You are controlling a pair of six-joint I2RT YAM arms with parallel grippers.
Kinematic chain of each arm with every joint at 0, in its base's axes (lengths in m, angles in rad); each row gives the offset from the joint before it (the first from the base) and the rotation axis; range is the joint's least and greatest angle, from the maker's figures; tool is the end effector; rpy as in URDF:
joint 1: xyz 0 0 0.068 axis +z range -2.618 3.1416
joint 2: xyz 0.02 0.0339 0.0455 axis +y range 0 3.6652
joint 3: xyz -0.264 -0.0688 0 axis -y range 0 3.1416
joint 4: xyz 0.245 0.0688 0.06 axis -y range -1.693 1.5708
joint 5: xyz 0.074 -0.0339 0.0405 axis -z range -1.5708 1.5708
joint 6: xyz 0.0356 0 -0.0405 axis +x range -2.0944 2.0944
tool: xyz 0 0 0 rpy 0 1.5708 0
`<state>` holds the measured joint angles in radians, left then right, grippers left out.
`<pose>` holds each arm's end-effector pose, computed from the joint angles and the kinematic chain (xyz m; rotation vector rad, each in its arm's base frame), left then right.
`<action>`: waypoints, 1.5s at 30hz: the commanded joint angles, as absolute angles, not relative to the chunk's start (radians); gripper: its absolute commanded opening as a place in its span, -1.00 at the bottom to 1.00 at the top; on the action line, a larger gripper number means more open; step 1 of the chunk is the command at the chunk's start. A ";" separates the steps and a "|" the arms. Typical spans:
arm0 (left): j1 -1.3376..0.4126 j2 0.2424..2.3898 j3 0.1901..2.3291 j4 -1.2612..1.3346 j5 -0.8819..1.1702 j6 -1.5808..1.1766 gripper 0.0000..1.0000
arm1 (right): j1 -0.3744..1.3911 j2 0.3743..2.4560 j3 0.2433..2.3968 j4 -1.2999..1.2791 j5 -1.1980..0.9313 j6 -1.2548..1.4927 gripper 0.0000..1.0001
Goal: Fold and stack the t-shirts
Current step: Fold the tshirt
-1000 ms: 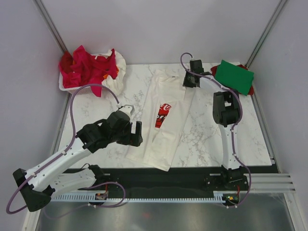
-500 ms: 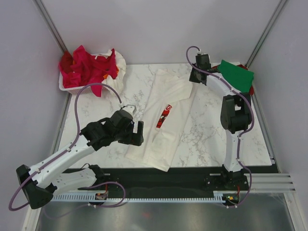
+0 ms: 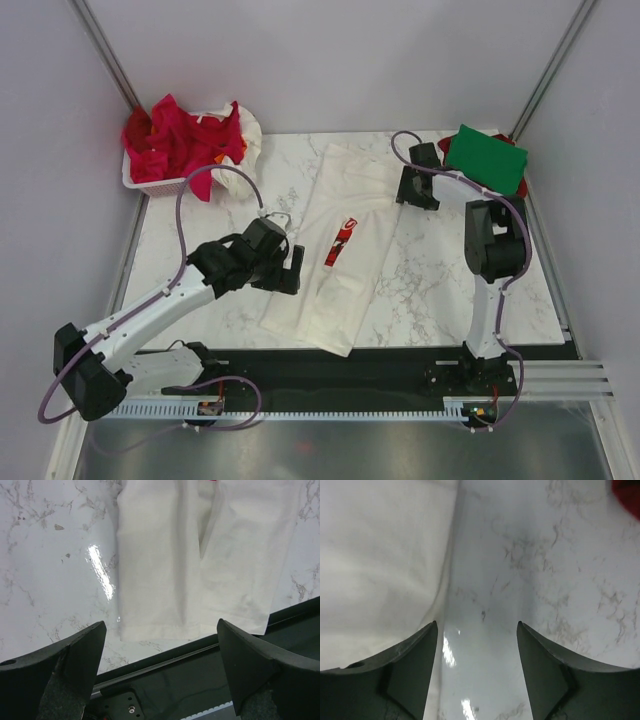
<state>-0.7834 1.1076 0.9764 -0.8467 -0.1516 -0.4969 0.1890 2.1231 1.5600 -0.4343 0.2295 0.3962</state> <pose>0.1553 -0.1471 0.2866 0.3068 2.5432 -0.3113 0.4500 0.0778 0.1669 0.3469 2.5061 -0.0640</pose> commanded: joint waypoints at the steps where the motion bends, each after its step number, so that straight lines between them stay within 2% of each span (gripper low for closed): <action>1: -0.714 1.120 1.051 -0.807 -0.143 -0.367 1.00 | 0.189 1.990 1.416 -0.333 -0.019 0.454 0.48; 4: -0.634 1.112 1.075 -0.804 -0.117 -0.304 1.00 | 0.195 1.956 1.340 -0.250 -0.104 0.506 0.50; 10: -0.497 1.068 1.028 -0.770 -0.089 -0.229 0.99 | 0.213 2.039 1.348 -0.222 -0.101 0.520 0.45; 11: -0.483 1.054 0.990 -0.756 -0.098 -0.236 1.00 | 0.212 2.057 1.357 -0.218 -0.098 0.520 0.37; 12: -0.480 1.046 0.971 -0.727 -0.098 -0.242 0.99 | 0.212 2.095 1.371 -0.219 -0.083 0.519 0.13; 15: -0.476 1.034 0.905 -0.690 -0.069 -0.261 1.00 | 0.210 2.192 1.475 -0.261 -0.037 0.505 -0.30; 16: -0.472 1.029 0.890 -0.671 -0.066 -0.273 0.99 | 0.209 2.219 1.561 -0.279 -0.032 0.497 -0.57; 18: -0.469 1.014 0.841 -0.651 -0.058 -0.281 1.00 | 0.207 2.308 1.662 -0.339 -0.031 0.471 -0.71; 20: -0.468 1.005 0.799 -0.621 -0.048 -0.296 0.99 | 0.213 2.367 1.828 -0.389 -0.044 0.443 -0.74; 23: -0.466 1.003 0.793 -0.600 -0.023 -0.298 1.00 | 0.224 2.489 2.075 -0.474 -0.077 0.379 -0.68; 25: -0.465 1.015 0.795 -0.591 -0.009 -0.301 1.00 | 0.229 2.577 2.252 -0.523 -0.086 0.342 -0.48; 26: -0.463 1.022 0.801 -0.588 -0.005 -0.304 1.00 | 0.230 2.598 2.300 -0.573 -0.087 0.334 -0.36; 27: -0.463 1.025 0.802 -0.586 -0.005 -0.314 1.00 | 0.230 2.614 2.331 -0.586 -0.089 0.328 -0.05; 30: -0.460 1.035 0.801 -0.571 0.041 -0.363 1.00 | 0.232 2.542 2.292 -0.575 -0.052 0.302 0.40; 35: -0.460 0.979 0.700 -0.445 0.106 -0.491 0.99 | 0.230 2.321 2.048 -0.555 0.066 0.258 0.55; 38: -0.462 0.942 0.605 -0.300 0.146 -0.598 1.00 | 0.225 2.054 1.823 -0.505 0.123 0.265 0.57; 39: -0.462 0.946 0.588 -0.273 0.191 -0.642 0.99 | 0.224 1.992 1.675 -0.480 0.121 0.276 0.61; 42: -0.469 0.986 0.555 -0.235 0.224 -0.705 1.00 | 0.212 1.746 1.443 -0.374 0.080 0.343 0.68; 43: -0.474 1.017 0.543 -0.226 0.222 -0.718 0.99 | 0.210 1.691 1.301 -0.338 0.031 0.365 0.69; 45: -0.506 1.052 0.532 -0.203 0.216 -0.735 0.96 | 0.212 1.537 1.156 -0.292 -0.056 0.437 0.69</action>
